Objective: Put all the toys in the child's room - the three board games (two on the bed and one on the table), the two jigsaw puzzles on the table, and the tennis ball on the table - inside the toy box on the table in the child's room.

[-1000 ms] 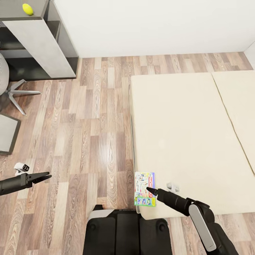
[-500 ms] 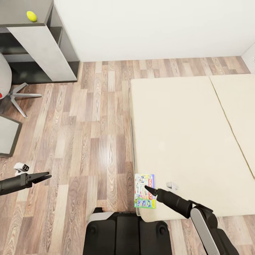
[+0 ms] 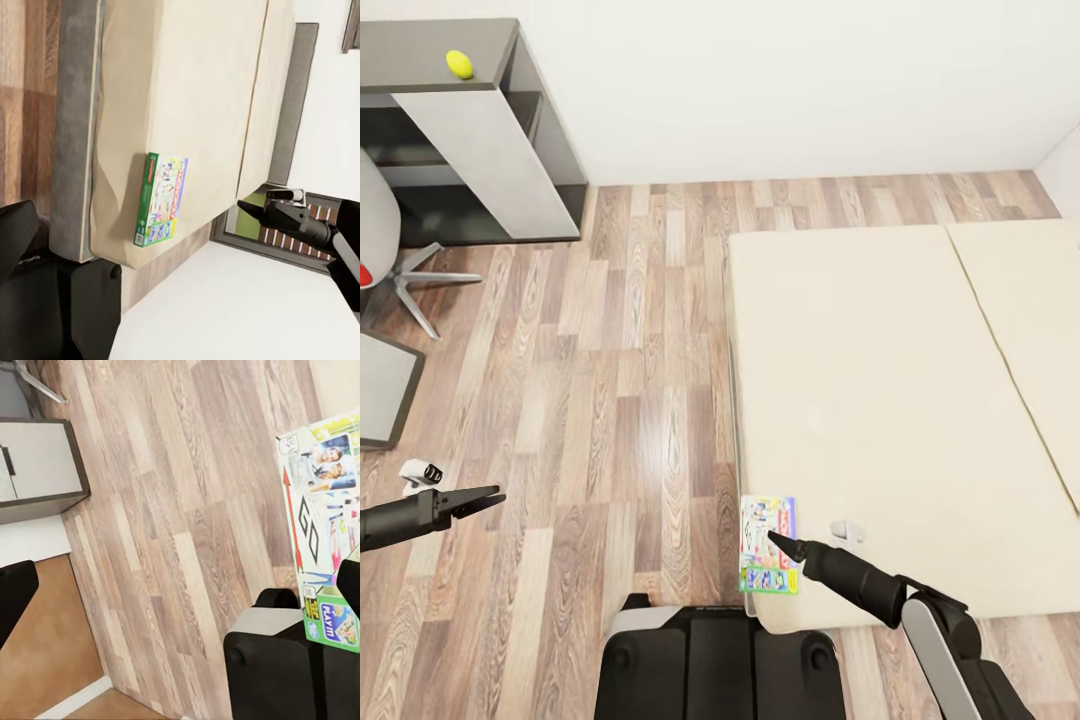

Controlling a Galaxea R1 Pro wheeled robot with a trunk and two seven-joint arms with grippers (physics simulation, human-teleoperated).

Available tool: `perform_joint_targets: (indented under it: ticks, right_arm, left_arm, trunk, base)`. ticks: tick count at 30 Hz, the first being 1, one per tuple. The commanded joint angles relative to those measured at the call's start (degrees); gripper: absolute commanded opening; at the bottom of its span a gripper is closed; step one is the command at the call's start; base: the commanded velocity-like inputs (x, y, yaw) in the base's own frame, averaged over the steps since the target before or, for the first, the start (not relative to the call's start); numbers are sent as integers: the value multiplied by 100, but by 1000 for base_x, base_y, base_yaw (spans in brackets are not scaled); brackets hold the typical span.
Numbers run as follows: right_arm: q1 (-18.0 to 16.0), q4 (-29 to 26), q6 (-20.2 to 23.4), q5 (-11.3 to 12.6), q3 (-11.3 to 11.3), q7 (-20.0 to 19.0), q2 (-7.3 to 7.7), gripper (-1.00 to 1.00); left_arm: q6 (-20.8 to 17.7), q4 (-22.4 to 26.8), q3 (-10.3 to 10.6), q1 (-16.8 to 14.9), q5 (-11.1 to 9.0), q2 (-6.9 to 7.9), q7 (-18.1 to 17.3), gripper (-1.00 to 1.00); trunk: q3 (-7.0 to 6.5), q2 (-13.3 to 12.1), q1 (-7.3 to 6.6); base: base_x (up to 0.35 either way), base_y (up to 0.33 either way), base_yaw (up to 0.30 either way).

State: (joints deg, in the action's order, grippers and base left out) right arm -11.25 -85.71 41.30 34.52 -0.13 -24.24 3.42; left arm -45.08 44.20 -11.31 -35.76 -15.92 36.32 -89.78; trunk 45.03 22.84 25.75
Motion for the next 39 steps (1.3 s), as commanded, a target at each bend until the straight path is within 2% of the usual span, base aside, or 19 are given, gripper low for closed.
perform_joint_targets:
  ticks: [1,16,23,39]
  right_arm:
    - [0,-6,29,19,-8,-5,3,100]
    - [9,-23,35,11,-51,-118,20,100]
    - [9,-24,38,11,-53,-122,18,100]
    - [9,-203,73,11,-57,-125,18,100]
  left_arm:
    - [-61,1,1,-1,-1,3,-22,100]
    - [-63,0,18,4,38,1,-22,100]
    - [89,-20,51,42,125,-11,-22,100]
    - [197,-26,39,68,159,-14,-22,100]
  trunk:
    - [-4,8,4]
    - [-145,8,4]
    - [-211,8,4]
    - [-361,8,4]
  base:
    - [0,0,0]
    - [0,0,0]
    - [0,0,0]
    - [0,0,0]
